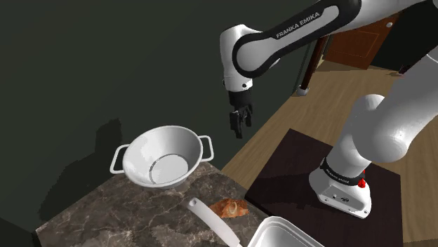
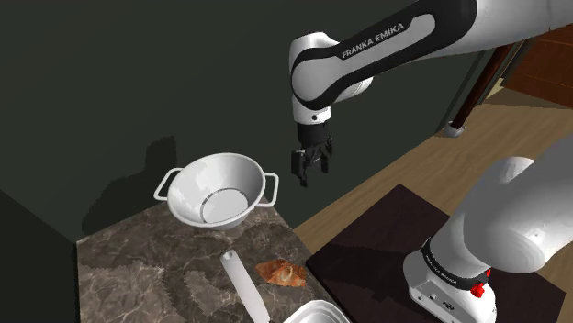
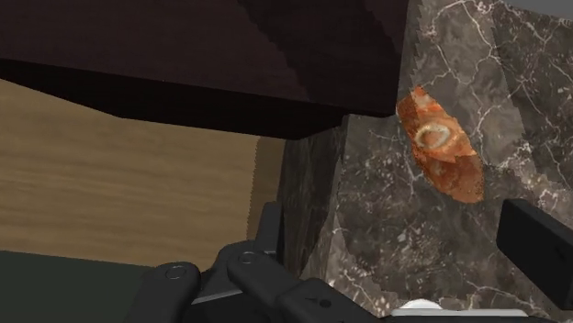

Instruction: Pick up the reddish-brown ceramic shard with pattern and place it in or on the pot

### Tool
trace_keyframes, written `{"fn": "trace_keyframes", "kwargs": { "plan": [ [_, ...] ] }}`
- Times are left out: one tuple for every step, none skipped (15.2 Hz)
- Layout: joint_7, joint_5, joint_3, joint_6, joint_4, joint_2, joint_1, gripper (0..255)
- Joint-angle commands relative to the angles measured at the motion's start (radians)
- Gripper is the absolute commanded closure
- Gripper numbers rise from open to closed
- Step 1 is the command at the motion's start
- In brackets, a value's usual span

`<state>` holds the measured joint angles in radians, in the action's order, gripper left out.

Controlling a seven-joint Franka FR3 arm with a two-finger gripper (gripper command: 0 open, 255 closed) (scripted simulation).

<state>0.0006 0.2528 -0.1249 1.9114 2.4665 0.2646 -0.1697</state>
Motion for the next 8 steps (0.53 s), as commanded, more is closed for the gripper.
{"fn": "trace_keyframes", "kwargs": {
  "plan": [
    [0.007, 0.046, -0.016, 0.042, -0.016, -0.074, -0.020, 0],
    [0.009, 0.067, -0.022, 0.056, -0.027, -0.107, -0.029, 0],
    [0.011, 0.088, -0.029, 0.069, -0.039, -0.140, -0.037, 0],
    [0.012, 0.109, -0.036, 0.082, -0.052, -0.173, -0.046, 0],
    [0.013, 0.129, -0.044, 0.094, -0.066, -0.206, -0.054, 0],
    [0.013, 0.150, -0.051, 0.106, -0.081, -0.239, -0.062, 0],
    [0.014, 0.170, -0.058, 0.116, -0.097, -0.273, -0.070, 0],
    [0.014, 0.190, -0.066, 0.126, -0.114, -0.306, -0.077, 0]
  ]
}}
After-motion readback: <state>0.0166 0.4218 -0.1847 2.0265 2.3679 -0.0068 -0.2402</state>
